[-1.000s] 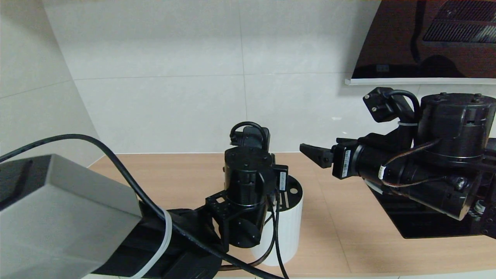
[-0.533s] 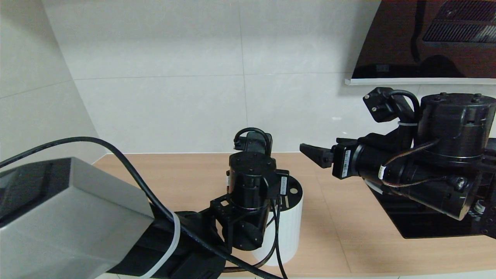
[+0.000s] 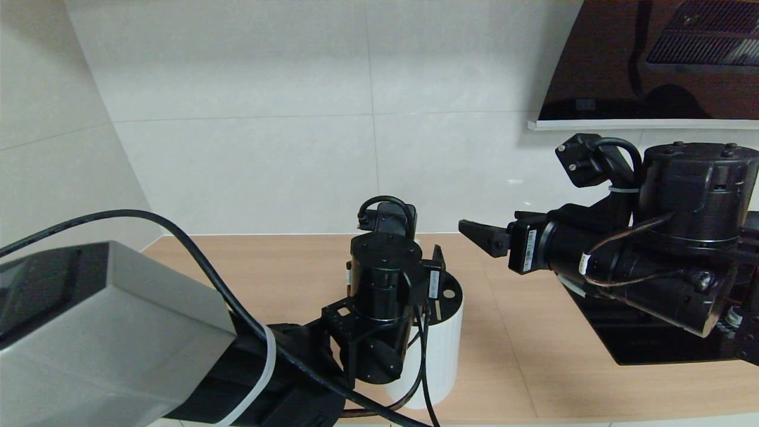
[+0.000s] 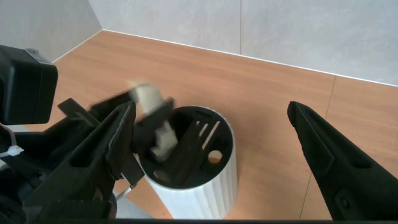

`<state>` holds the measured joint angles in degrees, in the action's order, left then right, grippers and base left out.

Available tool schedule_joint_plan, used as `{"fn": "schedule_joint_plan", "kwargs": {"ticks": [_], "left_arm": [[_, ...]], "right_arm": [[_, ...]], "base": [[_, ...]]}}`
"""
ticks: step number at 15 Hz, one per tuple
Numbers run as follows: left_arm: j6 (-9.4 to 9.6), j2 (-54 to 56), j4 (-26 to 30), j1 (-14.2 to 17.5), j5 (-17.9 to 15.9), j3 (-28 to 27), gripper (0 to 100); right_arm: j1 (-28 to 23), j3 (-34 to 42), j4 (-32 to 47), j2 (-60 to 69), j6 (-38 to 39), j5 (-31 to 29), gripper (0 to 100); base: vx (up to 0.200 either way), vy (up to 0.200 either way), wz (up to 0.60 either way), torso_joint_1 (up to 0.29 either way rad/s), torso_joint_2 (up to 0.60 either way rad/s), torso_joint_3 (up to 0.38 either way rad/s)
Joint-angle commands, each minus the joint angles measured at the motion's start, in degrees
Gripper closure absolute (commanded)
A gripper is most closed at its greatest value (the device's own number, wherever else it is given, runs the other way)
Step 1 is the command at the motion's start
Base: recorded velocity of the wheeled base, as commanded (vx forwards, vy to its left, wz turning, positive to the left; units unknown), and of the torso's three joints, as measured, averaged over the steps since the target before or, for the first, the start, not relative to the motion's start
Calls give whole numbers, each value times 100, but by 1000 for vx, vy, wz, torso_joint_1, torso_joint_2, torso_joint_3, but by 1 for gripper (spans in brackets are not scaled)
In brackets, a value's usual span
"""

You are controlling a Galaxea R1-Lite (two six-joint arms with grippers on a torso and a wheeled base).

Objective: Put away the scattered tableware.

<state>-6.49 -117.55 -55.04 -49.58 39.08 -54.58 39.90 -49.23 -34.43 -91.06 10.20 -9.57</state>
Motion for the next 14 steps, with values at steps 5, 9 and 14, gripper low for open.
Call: {"fn": "schedule_joint_plan", "kwargs": {"ticks": [5, 9, 14], "left_arm": [[-19, 338, -59, 1, 3, 123, 0], [-195, 1929, -24, 221, -894, 852, 0], [-90, 4715, 1971, 1407, -2150, 1432, 0]], "right_arm": [[0, 1, -3, 10, -1, -1, 0], [-9, 9, 68, 247, -18, 52, 0], [-914, 124, 217, 1240, -27, -1, 0]], "base": [[0, 0, 0, 0, 0, 0], [0, 0, 0, 0, 0, 0], [0, 0, 0, 0, 0, 0]]}}
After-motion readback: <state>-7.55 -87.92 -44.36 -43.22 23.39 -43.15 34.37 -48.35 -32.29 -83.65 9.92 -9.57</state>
